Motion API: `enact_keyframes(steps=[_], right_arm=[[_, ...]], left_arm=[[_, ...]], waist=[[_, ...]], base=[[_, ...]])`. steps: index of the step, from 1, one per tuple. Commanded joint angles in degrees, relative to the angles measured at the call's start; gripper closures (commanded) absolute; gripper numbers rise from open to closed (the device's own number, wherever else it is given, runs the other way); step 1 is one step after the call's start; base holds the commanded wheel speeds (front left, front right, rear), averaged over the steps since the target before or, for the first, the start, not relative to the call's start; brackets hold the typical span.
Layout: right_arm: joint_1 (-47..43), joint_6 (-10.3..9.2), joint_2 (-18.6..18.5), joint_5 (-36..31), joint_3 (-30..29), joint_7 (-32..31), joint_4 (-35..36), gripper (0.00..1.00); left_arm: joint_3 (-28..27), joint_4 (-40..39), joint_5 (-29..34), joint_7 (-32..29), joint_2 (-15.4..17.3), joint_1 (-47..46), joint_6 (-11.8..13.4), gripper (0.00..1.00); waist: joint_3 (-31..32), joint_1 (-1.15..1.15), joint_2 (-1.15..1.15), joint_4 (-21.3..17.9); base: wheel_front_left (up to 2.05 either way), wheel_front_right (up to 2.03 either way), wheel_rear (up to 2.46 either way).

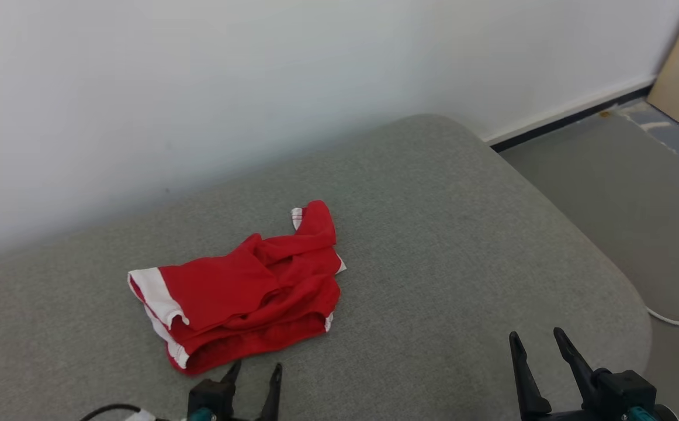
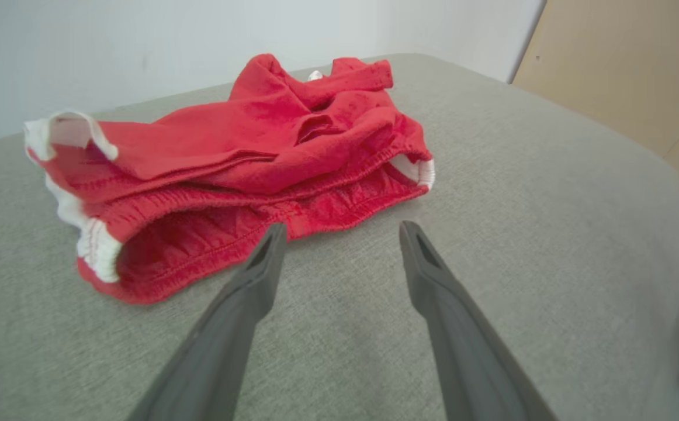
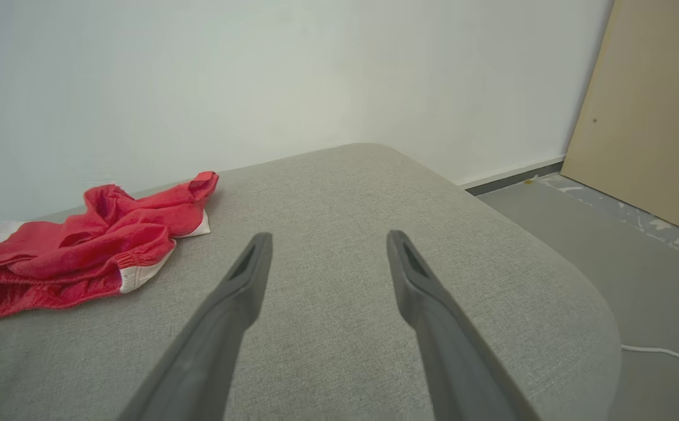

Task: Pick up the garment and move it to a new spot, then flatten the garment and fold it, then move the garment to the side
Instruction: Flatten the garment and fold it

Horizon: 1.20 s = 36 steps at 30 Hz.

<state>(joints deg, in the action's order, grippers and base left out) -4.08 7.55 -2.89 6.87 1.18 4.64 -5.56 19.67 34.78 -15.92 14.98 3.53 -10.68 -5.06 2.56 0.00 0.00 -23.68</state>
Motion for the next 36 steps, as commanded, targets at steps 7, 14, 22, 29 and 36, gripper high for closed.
enact_keyframes(steps=[7,14,22,29,36], right_arm=[[0.45,-0.12,0.03,0.56,1.03,0.29,0.24,0.00],[1.07,-0.12,0.02,0.78,2.22,0.35,-0.01,0.00],[1.11,-0.12,0.02,0.92,2.08,0.28,-0.37,0.00],[0.64,-0.12,0.01,0.84,2.21,-0.03,-0.39,0.00],[-0.13,-0.12,0.01,1.21,1.97,-0.23,-0.60,0.00]], left_arm=[[-0.17,13.49,3.61,-3.76,0.66,-9.85,7.62,0.00],[0.56,19.62,4.49,-3.82,0.83,-15.10,9.59,0.00],[-1.05,20.07,-0.79,-1.36,-0.34,-17.43,6.05,1.00],[1.64,13.50,-17.09,-8.80,-0.79,-18.79,-0.98,1.00],[13.89,-7.55,-41.38,-26.88,-0.52,-18.80,-0.82,1.00]], waist=[[-4.49,0.00,0.00,-4.95],[-5.69,0.00,0.00,-4.86],[-5.07,0.00,0.00,-3.08],[-3.67,0.00,0.00,-0.37],[-1.33,0.00,0.00,2.60]], base=[[0.00,0.00,0.00],[0.00,0.00,0.00],[0.00,0.00,0.00],[0.00,0.00,0.00],[0.00,0.00,0.00]])
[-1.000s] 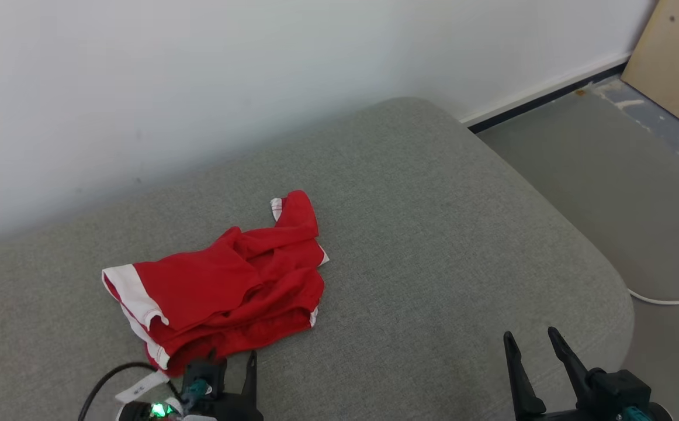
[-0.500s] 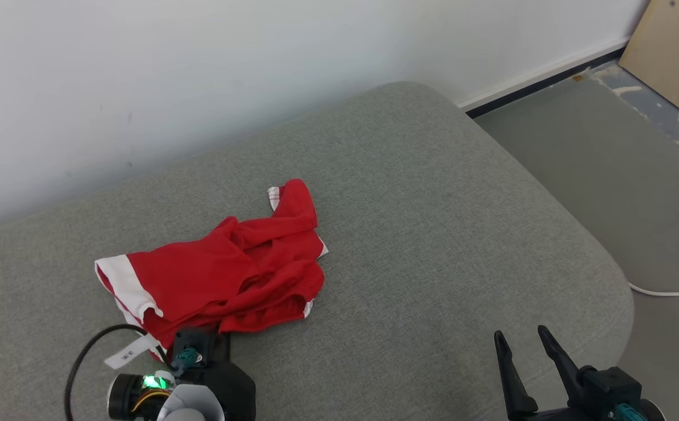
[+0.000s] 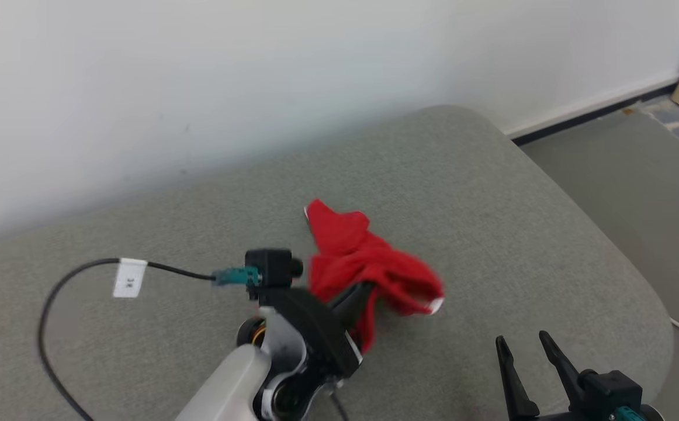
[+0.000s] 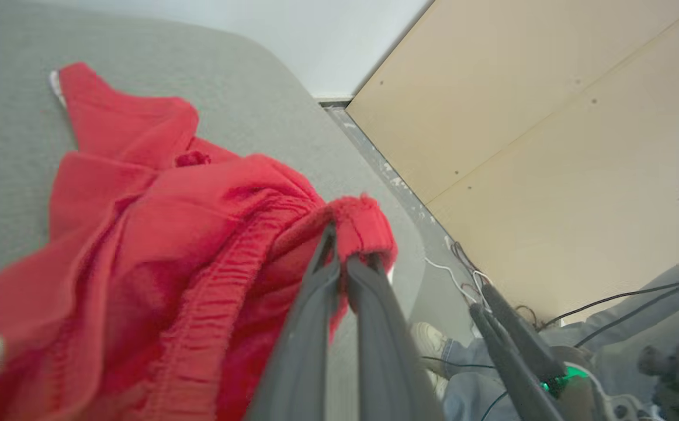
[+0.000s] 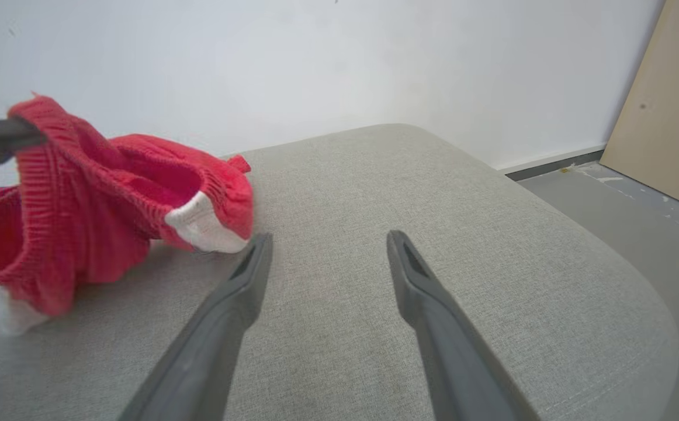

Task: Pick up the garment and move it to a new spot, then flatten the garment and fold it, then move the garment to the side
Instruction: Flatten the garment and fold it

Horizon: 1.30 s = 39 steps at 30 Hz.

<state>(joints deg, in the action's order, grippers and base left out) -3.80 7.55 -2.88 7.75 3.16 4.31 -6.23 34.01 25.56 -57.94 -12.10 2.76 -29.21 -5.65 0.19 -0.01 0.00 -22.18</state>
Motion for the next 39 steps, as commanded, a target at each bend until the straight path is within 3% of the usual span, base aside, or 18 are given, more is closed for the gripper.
enact_keyframes(steps=[1,5,9,11,17,26,27,28,34,39], right_arm=[[-0.56,-0.12,0.00,0.41,-0.17,0.18,0.04,0.00],[-0.98,-0.12,-0.01,0.53,-0.39,0.36,-0.13,0.00],[-0.92,-0.12,0.01,0.71,-0.59,0.57,-0.32,0.00],[-0.85,-0.12,0.00,0.89,-0.43,0.65,-0.33,0.00],[-0.21,-0.12,-0.04,1.30,0.43,0.87,-0.88,0.00],[-0.58,-0.12,-0.01,0.78,0.13,0.75,-1.06,0.00],[-0.60,-0.12,0.00,0.78,0.14,0.72,-1.02,0.00],[-0.62,-0.12,0.01,0.80,0.18,0.68,-0.98,0.00],[-1.17,-0.12,0.00,0.86,-0.24,0.50,-0.95,0.00],[-1.32,-0.12,-0.01,1.08,-0.22,0.39,-1.06,0.00]], left_arm=[[-0.10,-1.89,-1.68,0.63,0.26,-0.61,0.42,1.00],[-0.25,-13.52,-10.27,4.20,0.16,-1.18,3.78,1.00],[-2.01,-17.77,-14.36,9.95,0.27,-1.27,7.73,1.00],[-4.04,-15.66,-14.01,12.82,0.53,-0.21,9.98,1.00],[-10.60,-0.93,-9.50,23.21,6.24,4.59,16.14,1.00],[-15.22,13.52,-5.95,26.98,10.86,7.93,17.39,1.00],[-15.77,14.23,-5.37,27.16,11.11,7.70,17.64,0.64],[-16.35,14.76,-5.02,27.28,11.02,7.53,17.49,0.00],[-19.19,13.51,-1.69,27.30,8.84,9.96,16.20,0.00],[-17.33,13.24,1.32,27.17,9.04,12.29,16.52,0.00]], waist=[[1.29,0.01,0.00,1.52],[1.98,0.01,0.00,2.95],[2.44,0.01,0.00,4.57],[2.57,0.01,0.00,5.34],[2.64,0.01,0.00,6.55],[2.65,0.01,0.00,8.46],[2.65,0.01,0.00,8.69],[2.65,0.01,0.00,8.94],[2.99,0.01,0.00,10.78],[3.40,0.01,0.00,11.83]], base=[[0.00,0.00,0.00],[0.00,0.00,0.00],[0.00,0.00,0.00],[0.00,0.00,0.00],[0.00,0.00,0.00],[0.00,0.00,0.00],[0.00,0.00,0.00],[0.00,0.00,0.00],[0.00,0.00,0.00],[0.00,0.00,0.00]])
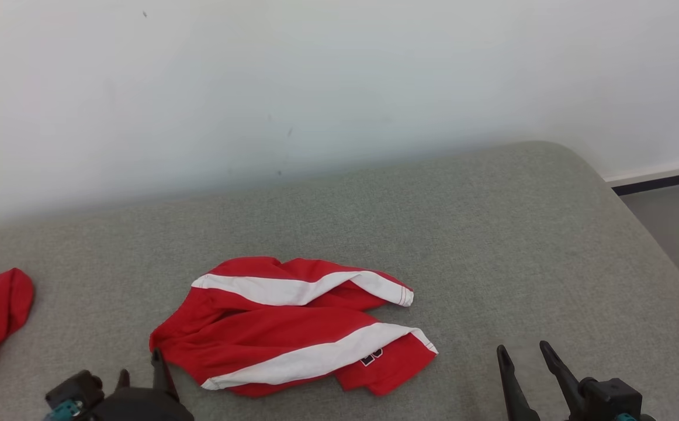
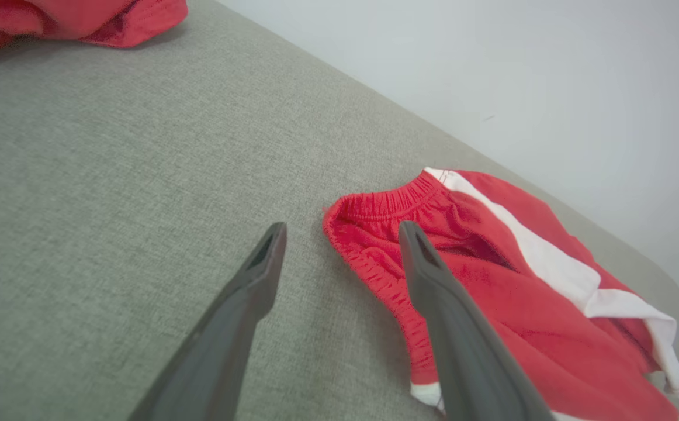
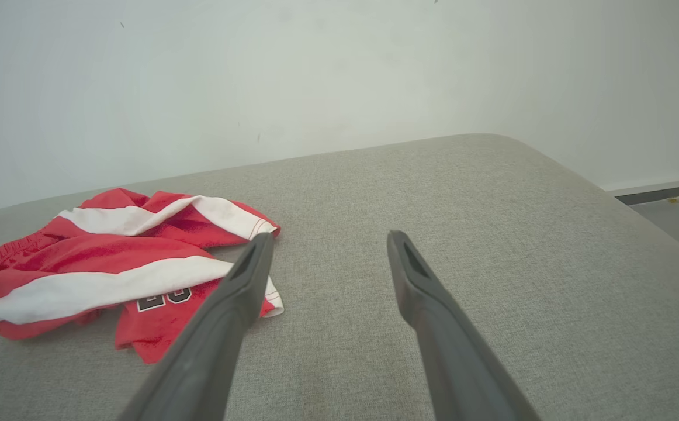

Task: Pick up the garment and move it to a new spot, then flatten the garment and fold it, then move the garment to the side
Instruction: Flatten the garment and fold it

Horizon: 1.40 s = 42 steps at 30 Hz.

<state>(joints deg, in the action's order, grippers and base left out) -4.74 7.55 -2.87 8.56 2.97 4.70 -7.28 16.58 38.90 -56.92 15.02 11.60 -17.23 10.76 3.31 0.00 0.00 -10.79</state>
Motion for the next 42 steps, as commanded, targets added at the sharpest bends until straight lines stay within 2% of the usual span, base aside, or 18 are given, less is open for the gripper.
enact_keyframes(steps=[1,3,7,12,24,31,35,42], right_arm=[[-0.42,-0.12,-0.02,0.36,0.06,0.04,-0.09,0.00],[-0.54,-0.12,-0.01,0.50,0.22,0.03,-0.19,0.00],[-0.69,-0.12,-0.03,0.37,0.54,-0.19,-0.05,0.00],[-0.27,-0.12,-0.01,-0.26,0.96,-0.56,0.26,0.00],[0.02,-0.13,-0.01,-1.79,1.30,-2.32,0.83,0.00],[3.09,-0.13,-0.12,-2.41,3.98,-5.56,-1.98,0.00],[5.47,-0.13,-0.63,-2.15,5.29,-6.42,-3.82,0.00],[9.43,-0.13,-1.54,1.02,7.83,-9.86,-8.79,0.00]], left_arm=[[0.85,-0.23,0.90,-0.45,0.43,0.85,0.00,0.00],[2.68,-0.52,1.88,-2.12,0.87,2.42,-0.27,0.00],[5.64,-2.23,2.80,-5.02,1.30,4.50,-2.33,0.00],[9.23,-2.08,5.15,-6.18,1.93,5.25,-4.20,0.00],[11.73,5.87,7.66,-3.03,0.07,0.71,-6.71,0.00],[12.51,9.33,8.58,-1.85,-0.86,-1.39,-8.27,0.00],[12.94,9.91,9.55,-0.93,-1.03,-2.63,-9.97,0.00],[13.89,10.95,10.41,-0.37,-1.47,-4.62,-12.24,0.00]], waist=[[0.42,0.00,0.00,0.66],[0.66,0.00,0.00,1.13],[0.89,0.00,0.00,1.76],[0.64,0.00,0.00,1.70],[-0.60,0.00,0.00,-0.82],[-1.16,0.00,0.00,-0.57],[-1.41,0.00,0.00,0.24],[-1.93,0.00,0.00,0.81]], base=[[0.00,0.00,0.00],[0.00,0.00,0.00],[0.00,0.00,0.00],[0.00,0.00,0.00],[0.00,0.00,0.00],[0.00,0.00,0.00],[0.00,0.00,0.00],[0.00,0.00,0.00]])
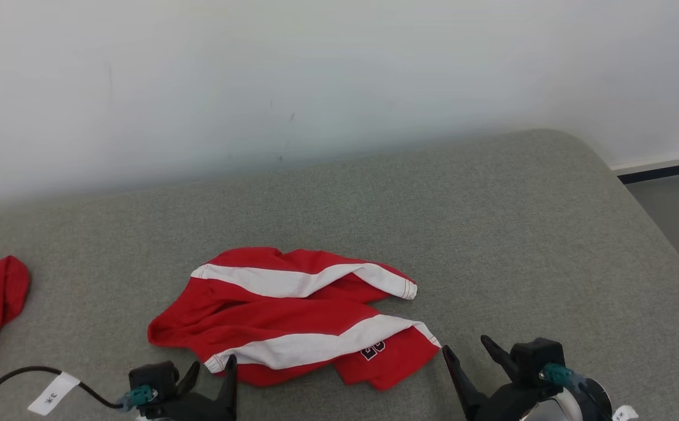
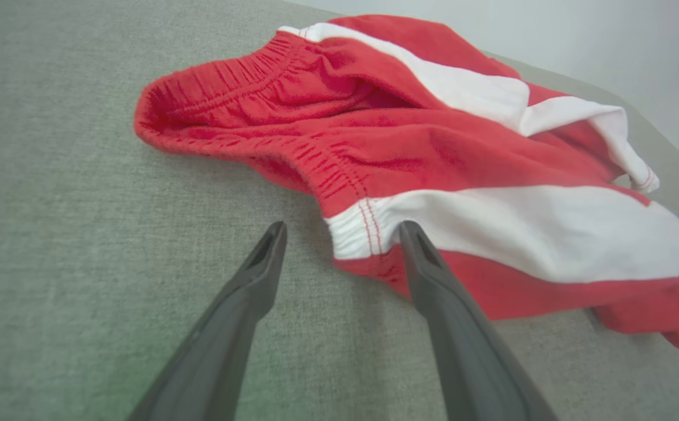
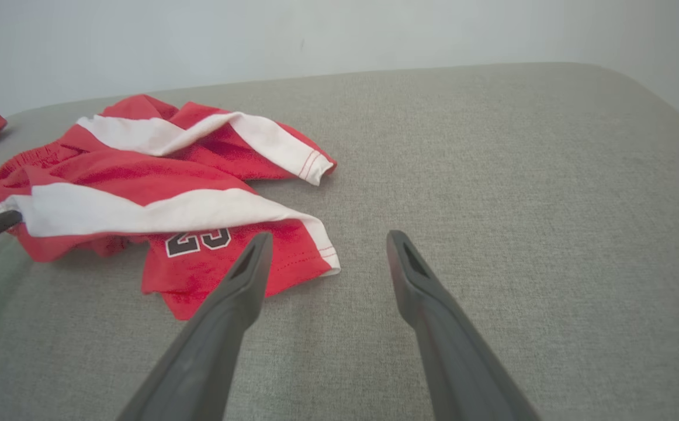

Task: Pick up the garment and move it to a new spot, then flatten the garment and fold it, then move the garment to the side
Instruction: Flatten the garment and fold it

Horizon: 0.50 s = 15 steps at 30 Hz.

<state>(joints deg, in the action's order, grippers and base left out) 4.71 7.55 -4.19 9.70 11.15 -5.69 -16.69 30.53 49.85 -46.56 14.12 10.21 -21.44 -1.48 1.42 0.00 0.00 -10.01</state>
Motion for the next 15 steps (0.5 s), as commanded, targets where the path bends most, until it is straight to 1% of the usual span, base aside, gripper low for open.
enact_keyframes(steps=[1,5,8,11,12,13,14,15], right_arm=[[1.06,-0.13,-0.80,0.14,0.16,-0.33,-0.57,0.00],[4.96,-0.13,-1.53,0.86,0.62,-3.23,-5.89,0.00],[7.31,-0.13,-1.52,0.68,0.17,-4.58,-9.77,0.00],[8.93,-0.13,-1.08,0.74,-0.17,-5.20,-13.08,0.00],[9.38,-0.13,-0.90,0.86,-0.27,-5.22,-13.99,0.00],[9.75,-0.13,-0.76,0.87,-0.45,-5.05,-14.78,0.00],[10.10,-0.13,-0.59,0.87,-0.73,-4.89,-15.60,0.00],[10.38,-0.13,-0.38,1.05,-1.10,-4.86,-16.41,0.00]], left_arm=[[0.09,0.21,0.08,0.56,-0.16,-0.70,-0.08,0.00],[0.73,0.65,0.44,0.38,-0.57,-1.79,-0.98,0.00],[1.11,0.90,0.69,0.35,-0.87,-2.58,-1.12,0.05],[1.54,1.05,0.86,0.36,-1.23,-3.06,-1.40,0.18],[1.67,1.05,0.98,0.39,-1.28,-3.23,-1.41,0.24],[1.78,1.06,1.11,0.41,-1.30,-3.36,-1.42,0.34],[1.86,1.02,1.19,0.44,-1.31,-3.47,-1.53,0.36],[1.95,0.96,1.26,0.48,-1.33,-3.53,-1.66,0.46]], waist=[[-0.16,0.00,0.00,0.08],[-0.63,0.00,0.00,0.53],[-0.86,0.00,0.00,1.17],[-0.98,0.00,0.00,1.82],[-1.00,0.00,0.00,1.96],[-1.02,0.00,0.00,2.09],[-1.04,0.00,0.00,2.18],[-1.06,0.00,0.00,2.25]], base=[[0.00,0.00,0.00],[0.00,0.00,0.00],[0.00,0.00,0.00],[0.00,0.00,0.00],[0.00,0.00,0.00],[0.00,0.00,0.00],[0.00,0.00,0.00],[0.00,0.00,0.00]])
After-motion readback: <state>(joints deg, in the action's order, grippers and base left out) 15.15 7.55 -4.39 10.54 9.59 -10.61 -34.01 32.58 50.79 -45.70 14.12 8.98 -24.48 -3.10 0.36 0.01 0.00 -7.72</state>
